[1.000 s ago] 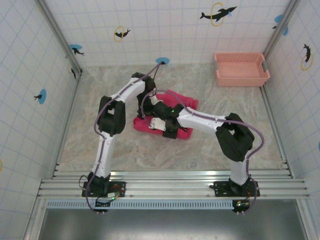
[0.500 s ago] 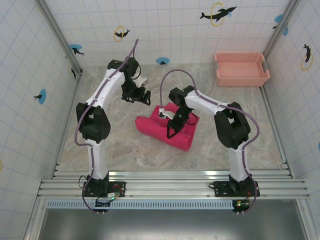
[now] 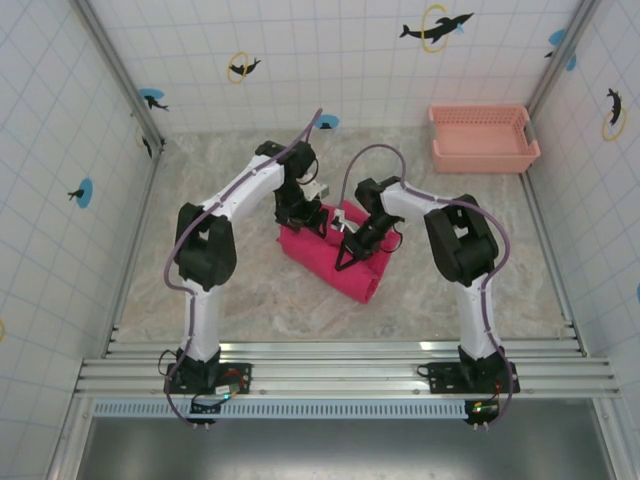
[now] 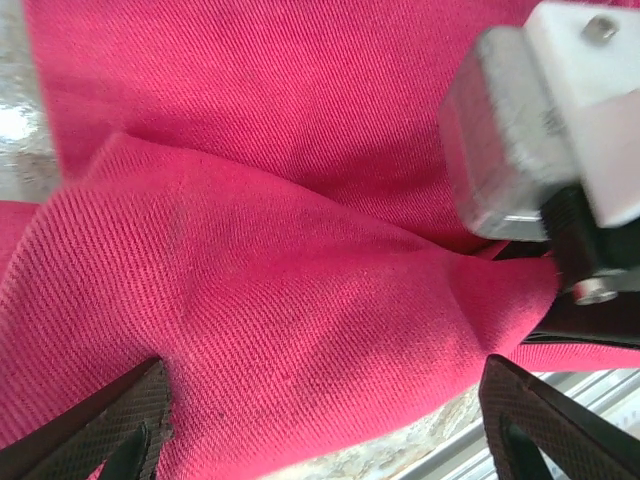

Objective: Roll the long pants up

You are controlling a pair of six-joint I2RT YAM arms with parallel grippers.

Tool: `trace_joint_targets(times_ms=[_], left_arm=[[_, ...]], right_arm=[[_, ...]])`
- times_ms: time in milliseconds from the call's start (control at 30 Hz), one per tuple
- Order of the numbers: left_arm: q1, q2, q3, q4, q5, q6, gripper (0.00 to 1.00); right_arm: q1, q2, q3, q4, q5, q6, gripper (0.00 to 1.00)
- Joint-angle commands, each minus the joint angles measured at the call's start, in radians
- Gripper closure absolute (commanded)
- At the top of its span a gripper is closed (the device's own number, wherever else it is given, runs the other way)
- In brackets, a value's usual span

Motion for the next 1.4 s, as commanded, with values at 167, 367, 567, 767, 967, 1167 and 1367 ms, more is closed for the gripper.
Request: trace_joint_targets(times_ms=[167, 367, 567, 767, 967, 1167, 1367], left_arm=[[0.003, 0.079, -0.027, 0.119, 0.117, -0.128, 0.24], [-0.001, 0.204, 0.049, 0.113, 0.132, -0.158, 0.24], [-0.001, 0.305, 0.066, 0.11, 0.113, -0.177, 0.24], [-0.001, 0.347, 0.078, 0.105, 0.096, -0.188, 0.24], [0.0, 0.38, 0.104, 0.088, 0.085, -0.184, 0.24], [-0.001, 0.404, 0.124, 0.068, 0.082, -0.175, 0.24], [-0.001, 0.41, 0.115, 0.048, 0.076, -0.156, 0.24]], right_arm=[[-0.033, 0.07, -0.038, 0.063, 0.089, 0.052, 0.88], [-0.038, 0.087, -0.006, 0.072, 0.131, 0.079, 0.69], [-0.056, -0.044, 0.014, 0.073, 0.38, 0.082, 0.39], [-0.044, -0.287, -0.008, 0.05, 0.746, -0.016, 0.2], [0.095, -0.516, -0.175, 0.106, 0.9, -0.17, 0.14], [0.323, -0.643, -0.433, 0.239, 1.021, -0.205, 0.12], [0.43, -0.603, -0.553, 0.353, 1.101, -0.19, 0.13]])
